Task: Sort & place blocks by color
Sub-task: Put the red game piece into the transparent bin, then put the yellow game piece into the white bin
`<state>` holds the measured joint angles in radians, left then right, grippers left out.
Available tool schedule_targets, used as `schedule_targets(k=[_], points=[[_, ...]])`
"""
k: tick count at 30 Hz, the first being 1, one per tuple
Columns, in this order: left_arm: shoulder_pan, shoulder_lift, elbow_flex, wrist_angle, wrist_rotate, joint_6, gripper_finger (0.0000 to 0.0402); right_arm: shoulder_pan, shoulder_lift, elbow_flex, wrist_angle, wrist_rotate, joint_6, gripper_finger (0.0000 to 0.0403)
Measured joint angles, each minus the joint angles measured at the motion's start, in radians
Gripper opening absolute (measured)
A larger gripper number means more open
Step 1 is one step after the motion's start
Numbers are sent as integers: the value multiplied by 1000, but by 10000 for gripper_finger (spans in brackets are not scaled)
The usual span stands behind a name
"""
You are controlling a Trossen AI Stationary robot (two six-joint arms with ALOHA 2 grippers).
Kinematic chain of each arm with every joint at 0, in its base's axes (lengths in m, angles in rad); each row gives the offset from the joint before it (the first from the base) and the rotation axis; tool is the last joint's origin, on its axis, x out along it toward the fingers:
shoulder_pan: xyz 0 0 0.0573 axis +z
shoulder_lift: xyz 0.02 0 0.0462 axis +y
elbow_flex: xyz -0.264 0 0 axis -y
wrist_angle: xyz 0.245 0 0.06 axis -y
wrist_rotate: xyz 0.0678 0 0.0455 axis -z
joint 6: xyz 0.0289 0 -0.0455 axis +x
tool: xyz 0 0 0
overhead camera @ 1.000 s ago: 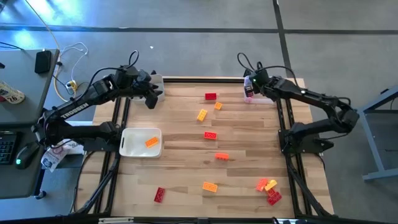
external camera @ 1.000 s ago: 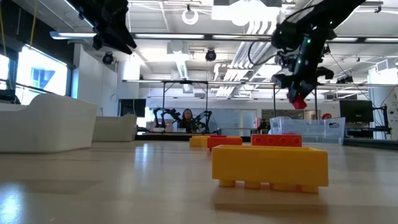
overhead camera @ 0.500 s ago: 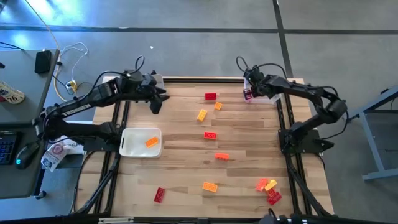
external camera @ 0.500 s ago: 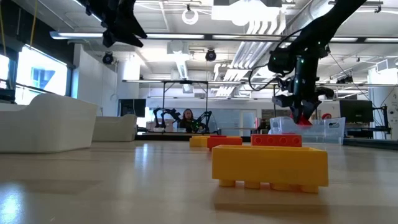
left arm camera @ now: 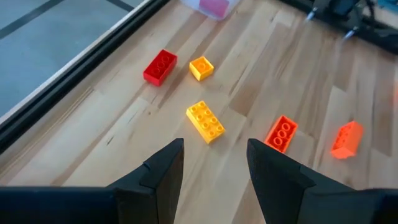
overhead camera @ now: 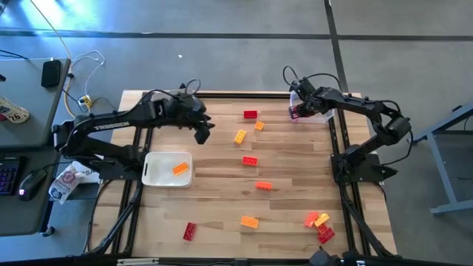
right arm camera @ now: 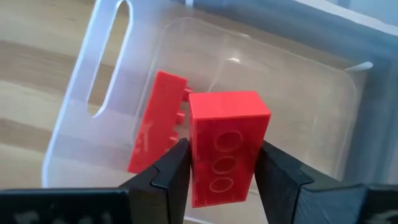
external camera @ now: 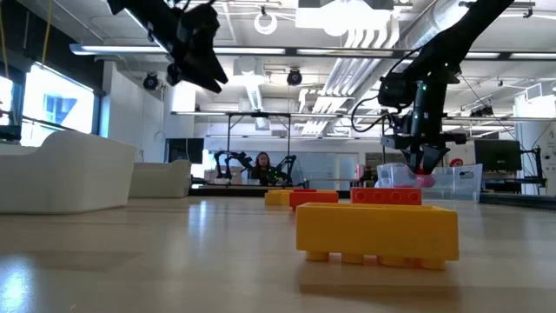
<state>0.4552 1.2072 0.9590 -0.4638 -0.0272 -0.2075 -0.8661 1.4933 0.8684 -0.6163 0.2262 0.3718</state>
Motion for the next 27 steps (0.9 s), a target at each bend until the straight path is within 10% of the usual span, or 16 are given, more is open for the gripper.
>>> schedule_targets(k=[27], points=[[-31,305,0,222,-11,-175,171,62,-120,0,3,-10,-3,213]])
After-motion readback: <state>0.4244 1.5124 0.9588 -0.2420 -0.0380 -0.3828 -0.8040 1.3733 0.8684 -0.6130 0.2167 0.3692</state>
